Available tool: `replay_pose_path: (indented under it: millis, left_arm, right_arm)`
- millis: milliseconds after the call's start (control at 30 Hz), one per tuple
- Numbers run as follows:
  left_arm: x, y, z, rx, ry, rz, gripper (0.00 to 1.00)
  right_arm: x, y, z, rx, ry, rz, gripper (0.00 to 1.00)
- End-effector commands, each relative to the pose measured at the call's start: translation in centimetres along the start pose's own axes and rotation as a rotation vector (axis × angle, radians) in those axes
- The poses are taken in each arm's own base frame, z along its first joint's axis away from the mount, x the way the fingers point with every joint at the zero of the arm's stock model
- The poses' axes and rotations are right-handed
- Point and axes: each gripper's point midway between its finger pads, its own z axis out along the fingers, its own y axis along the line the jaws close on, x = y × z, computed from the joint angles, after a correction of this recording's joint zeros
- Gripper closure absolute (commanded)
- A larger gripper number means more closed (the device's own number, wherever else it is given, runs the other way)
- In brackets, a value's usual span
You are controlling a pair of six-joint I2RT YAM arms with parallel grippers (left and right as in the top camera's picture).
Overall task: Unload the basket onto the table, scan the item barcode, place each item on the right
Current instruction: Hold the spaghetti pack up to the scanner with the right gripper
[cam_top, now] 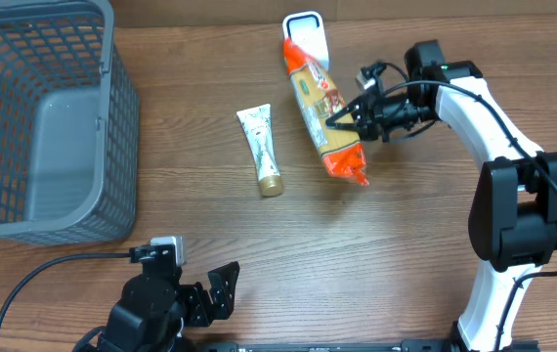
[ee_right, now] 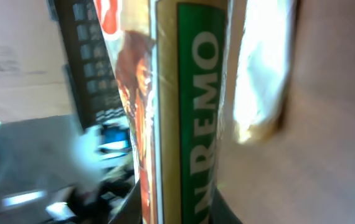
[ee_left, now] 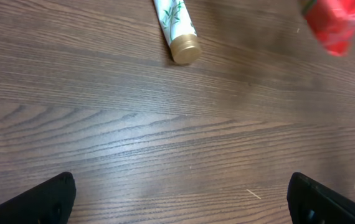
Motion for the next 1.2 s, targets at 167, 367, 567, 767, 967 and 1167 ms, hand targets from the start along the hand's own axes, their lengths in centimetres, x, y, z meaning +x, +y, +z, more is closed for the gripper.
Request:
replay_pose_path:
  millis: [167, 367, 567, 767, 967, 1167]
  left_arm:
    - [0.1, -0.1, 0.0, 0.006, 0.002, -0.002, 0.01]
    - [0.1, -0.1, 0.0, 0.006, 0.002, -0.002, 0.0]
    - [0.1, -0.1, 0.0, 0.006, 0.002, -0.002, 0.0]
    - [0.1, -0.1, 0.0, 0.006, 0.002, -0.002, 0.01]
    - [0.1, -0.1, 0.0, 0.006, 0.002, -0.002, 0.01]
    - [0.1, -0.1, 0.0, 0.006, 0.002, -0.002, 0.0]
  right_arm:
    - [-9.6, -0.1, -2.5, 0.248, -0.362, -0.116, 0.96]
    - [-15.2, -0.2, -5.0, 0.314, -0.717, 0.104, 0.96]
    - [-16.5, -1.6, -5.0, 0.286, -1.014, 0.526, 0.96]
    - [-18.7, 2.0, -4.0, 0.175, -1.253, 0.494, 0.96]
    - [-21.0, 4.4, -3.7, 0.083, -1.357, 0.317, 0.96]
    - [-22.8, 0.8, -2.9, 0.056, -1.378, 0.305, 0.96]
